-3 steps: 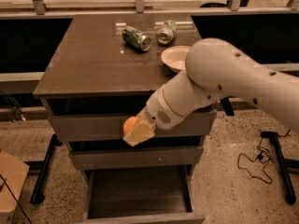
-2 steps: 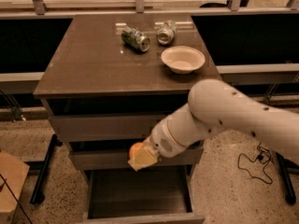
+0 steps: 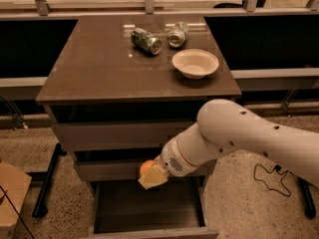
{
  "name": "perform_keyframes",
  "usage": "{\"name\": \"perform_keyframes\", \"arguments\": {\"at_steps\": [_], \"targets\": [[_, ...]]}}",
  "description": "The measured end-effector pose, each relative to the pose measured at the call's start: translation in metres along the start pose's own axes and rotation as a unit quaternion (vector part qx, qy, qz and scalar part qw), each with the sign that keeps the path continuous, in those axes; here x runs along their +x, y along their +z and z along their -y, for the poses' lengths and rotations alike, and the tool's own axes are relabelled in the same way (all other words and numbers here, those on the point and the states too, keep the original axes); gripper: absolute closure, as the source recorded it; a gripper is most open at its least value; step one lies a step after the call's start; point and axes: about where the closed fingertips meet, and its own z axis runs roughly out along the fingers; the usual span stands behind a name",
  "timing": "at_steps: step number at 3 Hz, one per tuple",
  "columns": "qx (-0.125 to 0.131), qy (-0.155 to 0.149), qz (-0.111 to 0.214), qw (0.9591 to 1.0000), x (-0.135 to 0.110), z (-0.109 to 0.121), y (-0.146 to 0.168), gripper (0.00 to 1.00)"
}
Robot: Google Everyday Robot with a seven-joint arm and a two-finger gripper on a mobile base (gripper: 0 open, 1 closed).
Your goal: Place orange into bottom drawer
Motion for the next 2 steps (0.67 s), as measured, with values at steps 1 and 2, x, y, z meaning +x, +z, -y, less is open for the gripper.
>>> {"name": "perform_keyframes", "arguments": {"at_steps": [1,2], "targets": [[-0.002,0.039,0.012,0.9992,0.026,0.014,0.026,1.00],[-0.013,0.079,0.039,0.9960,0.051,0.037,0.062,1.00]]}}
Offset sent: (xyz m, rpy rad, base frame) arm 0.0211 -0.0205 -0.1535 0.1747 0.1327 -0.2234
